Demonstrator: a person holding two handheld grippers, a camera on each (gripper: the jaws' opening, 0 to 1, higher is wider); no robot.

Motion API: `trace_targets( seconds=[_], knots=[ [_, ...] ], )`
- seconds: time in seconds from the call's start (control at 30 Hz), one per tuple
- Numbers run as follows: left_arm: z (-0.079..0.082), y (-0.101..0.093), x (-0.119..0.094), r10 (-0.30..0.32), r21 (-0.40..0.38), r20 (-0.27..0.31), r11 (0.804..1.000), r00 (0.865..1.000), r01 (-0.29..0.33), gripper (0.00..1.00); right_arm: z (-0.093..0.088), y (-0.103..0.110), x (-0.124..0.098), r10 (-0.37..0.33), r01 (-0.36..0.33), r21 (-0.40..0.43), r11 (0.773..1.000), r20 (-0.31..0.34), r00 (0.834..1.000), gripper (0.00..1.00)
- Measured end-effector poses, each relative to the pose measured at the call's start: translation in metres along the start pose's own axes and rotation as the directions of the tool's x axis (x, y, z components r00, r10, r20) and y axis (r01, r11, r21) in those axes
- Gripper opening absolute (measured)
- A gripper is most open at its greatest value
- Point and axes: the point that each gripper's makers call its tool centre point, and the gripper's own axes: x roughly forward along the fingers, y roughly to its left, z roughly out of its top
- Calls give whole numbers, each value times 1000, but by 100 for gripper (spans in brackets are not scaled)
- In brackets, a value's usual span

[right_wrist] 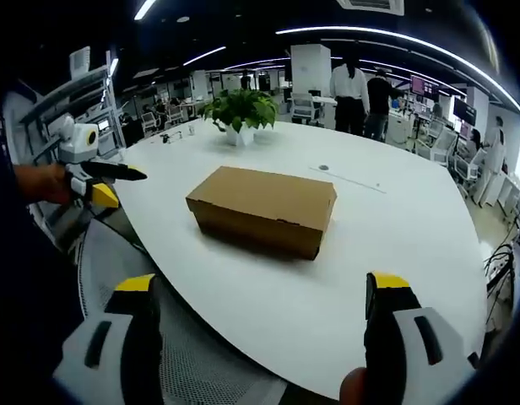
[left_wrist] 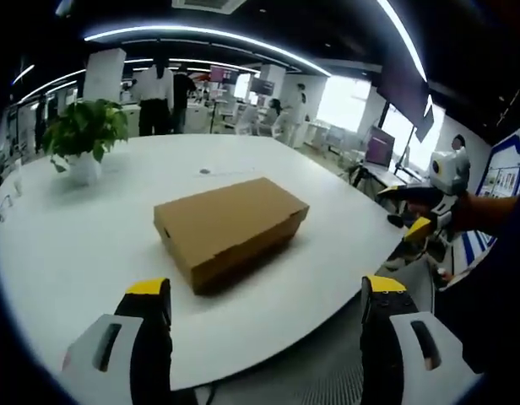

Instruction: Operate the shoe box by opening the lid, removing the specified soft item, and placing it in the target area until the item is outside and the box remains undamaged.

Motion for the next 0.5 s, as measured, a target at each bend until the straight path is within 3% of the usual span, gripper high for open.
trace_targets(
  seconds=[0.5],
  knots=[
    [9,3,0,13,7,6,1000,1000,-13,96,8,1,10,29,-29,-15,999,-2,1000,96]
  ],
)
